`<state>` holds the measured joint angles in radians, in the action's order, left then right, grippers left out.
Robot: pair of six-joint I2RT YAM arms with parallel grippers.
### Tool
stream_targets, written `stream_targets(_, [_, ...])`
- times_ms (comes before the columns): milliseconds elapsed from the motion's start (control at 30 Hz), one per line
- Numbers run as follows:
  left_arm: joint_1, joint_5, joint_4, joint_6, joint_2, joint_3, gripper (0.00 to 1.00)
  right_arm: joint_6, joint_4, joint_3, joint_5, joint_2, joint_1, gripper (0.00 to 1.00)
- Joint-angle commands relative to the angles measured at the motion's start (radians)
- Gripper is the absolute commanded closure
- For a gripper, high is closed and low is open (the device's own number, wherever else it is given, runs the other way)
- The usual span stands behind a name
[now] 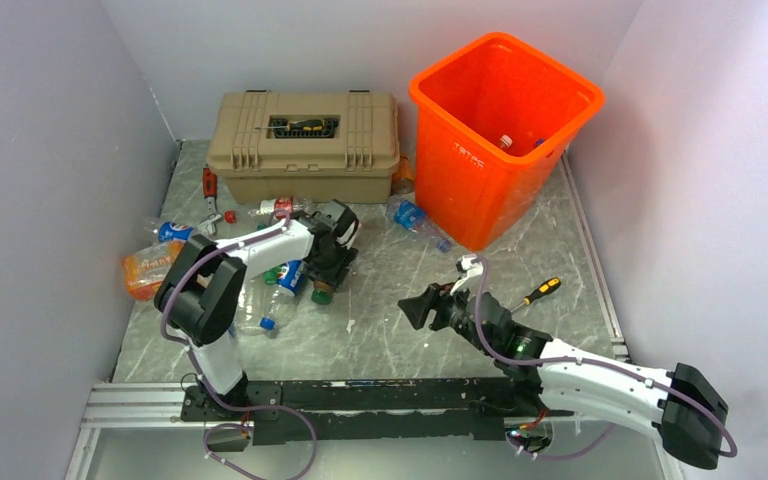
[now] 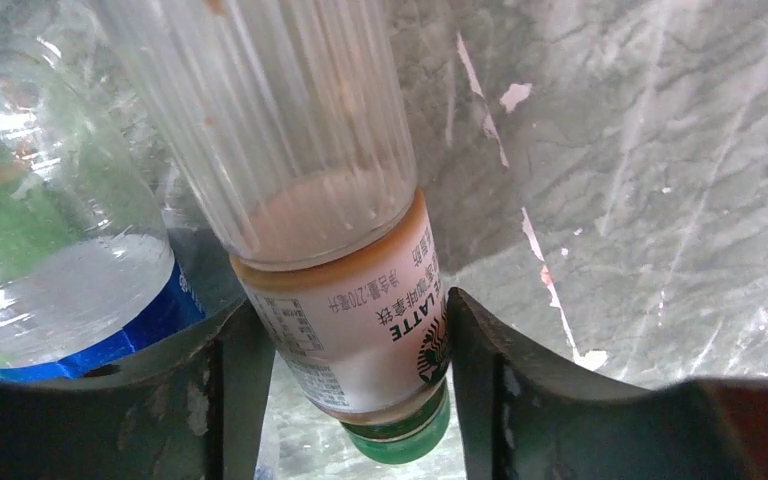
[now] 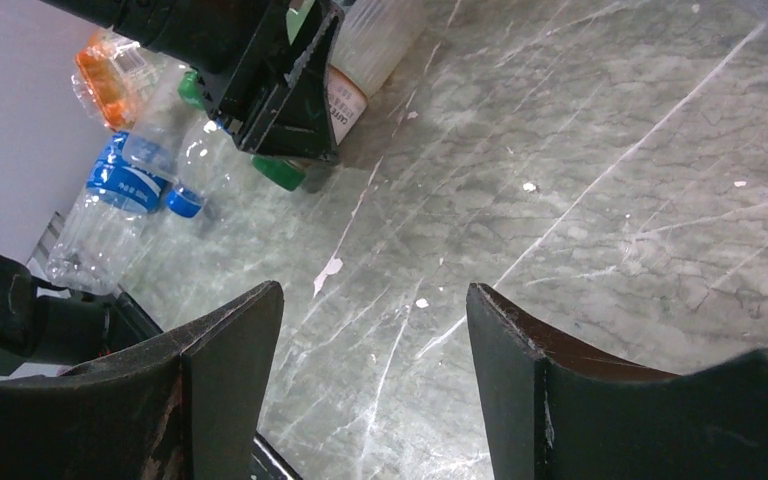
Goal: Put the plastic bottles in the bin
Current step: Pick up the plastic bottle at the center of the board.
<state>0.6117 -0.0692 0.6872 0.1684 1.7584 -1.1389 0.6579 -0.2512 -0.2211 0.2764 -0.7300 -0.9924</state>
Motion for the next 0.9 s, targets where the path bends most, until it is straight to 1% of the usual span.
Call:
stream_targets(0, [-0.001,0.058,-0.021,0.023,-0.069,-0.008,0.46,0.015,-0.064,-0.016,-0.035,-0.008,-0.009,0.29])
stream_targets(67, [-0.001,0.095,-0.036,0.036,-0.109,0.002,0.51,0.016,-0.085,-0.007,-0.074,-0.022,-0.009,0.28])
stream_targets(133, [0.000,0.154,-0.084,0.063,-0.190,0.029,0.54,0.017,-0.127,0.000,-0.128,-0.051,-0.010,0.25])
stream_targets(233, [0.000,0.248,-0.249,0.126,-0.375,0.105,0.59,0.053,-0.234,0.012,-0.174,-0.108,-0.020,0.20])
stream_targets(333, [0.000,0.311,-0.438,0.229,-0.555,0.192,0.63,0.065,-0.382,0.014,-0.152,-0.158,-0.062,0.17])
stream_targets(467, [0.000,0.283,-0.666,0.414,-0.744,0.309,0.64,0.004,-0.500,-0.039,-0.033,-0.210,-0.160,0.13])
stream_targets(600, [0.000,0.251,-0.828,0.569,-0.877,0.407,0.65,-0.041,-0.602,-0.075,0.024,-0.241,-0.196,0.11])
stream_targets(700, [0.000,0.237,-0.917,0.670,-0.939,0.482,0.66,-0.071,-0.647,-0.109,0.033,-0.252,-0.198,0.10])
stream_targets(800, [0.000,0.242,-0.981,0.752,-0.973,0.544,0.66,-0.104,-0.630,-0.179,0.031,-0.275,-0.198,0.09])
stream_targets(867, [0.002,0.249,-1.007,0.779,-0.983,0.563,0.67,-0.126,-0.619,-0.223,0.015,-0.305,-0.198,0.09])
